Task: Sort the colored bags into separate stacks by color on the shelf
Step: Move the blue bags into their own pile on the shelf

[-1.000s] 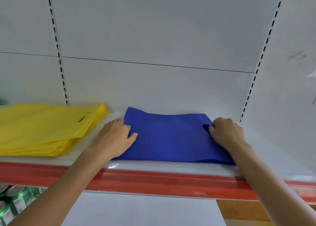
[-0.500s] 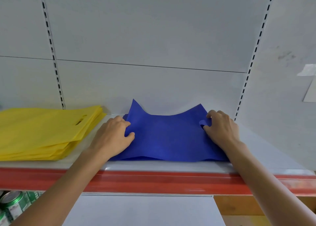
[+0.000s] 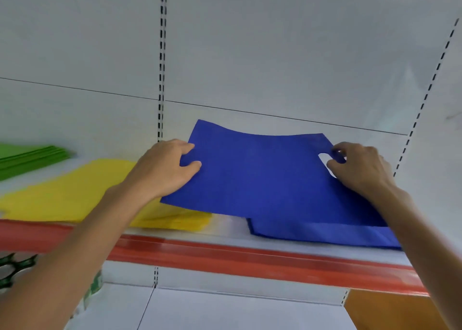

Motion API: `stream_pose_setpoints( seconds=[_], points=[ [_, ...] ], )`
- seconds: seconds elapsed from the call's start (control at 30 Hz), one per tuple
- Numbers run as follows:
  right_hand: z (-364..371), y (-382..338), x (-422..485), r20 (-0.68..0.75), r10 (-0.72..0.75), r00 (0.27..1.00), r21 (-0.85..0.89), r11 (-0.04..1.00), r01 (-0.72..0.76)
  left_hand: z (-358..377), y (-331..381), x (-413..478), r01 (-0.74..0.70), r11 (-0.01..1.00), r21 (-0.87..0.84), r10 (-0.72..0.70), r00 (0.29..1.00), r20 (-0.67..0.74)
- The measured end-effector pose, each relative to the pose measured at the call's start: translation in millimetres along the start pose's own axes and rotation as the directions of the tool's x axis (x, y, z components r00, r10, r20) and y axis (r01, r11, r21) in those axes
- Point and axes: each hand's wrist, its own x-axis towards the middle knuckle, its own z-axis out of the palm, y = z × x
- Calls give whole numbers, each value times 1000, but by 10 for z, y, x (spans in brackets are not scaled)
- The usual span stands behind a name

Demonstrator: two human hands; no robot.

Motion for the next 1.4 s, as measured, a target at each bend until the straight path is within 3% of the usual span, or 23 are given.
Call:
stream_pose_setpoints(
  seconds=[0.43, 0.87, 1.17, 1.4],
  points=[
    [535, -2693, -955, 43, -22, 999, 105, 994, 17, -1433, -2532, -398, 18, 1000, -11, -16, 995, 99],
    [1057, -4875, -1051, 105, -161, 981, 25, 987, 159, -2269, -4557, -417, 189, 982, 6, -189, 982, 28],
    [1684, -6913, -1622, 88, -152, 984, 71, 987, 146, -3167, -6553, -468, 165, 984, 65, -170, 982, 77],
    [1921, -8072, -1769, 106, -168, 980, 53, 985, 163, -3740, -7594, -370, 184, 980, 72, -188, 981, 50]
  ],
)
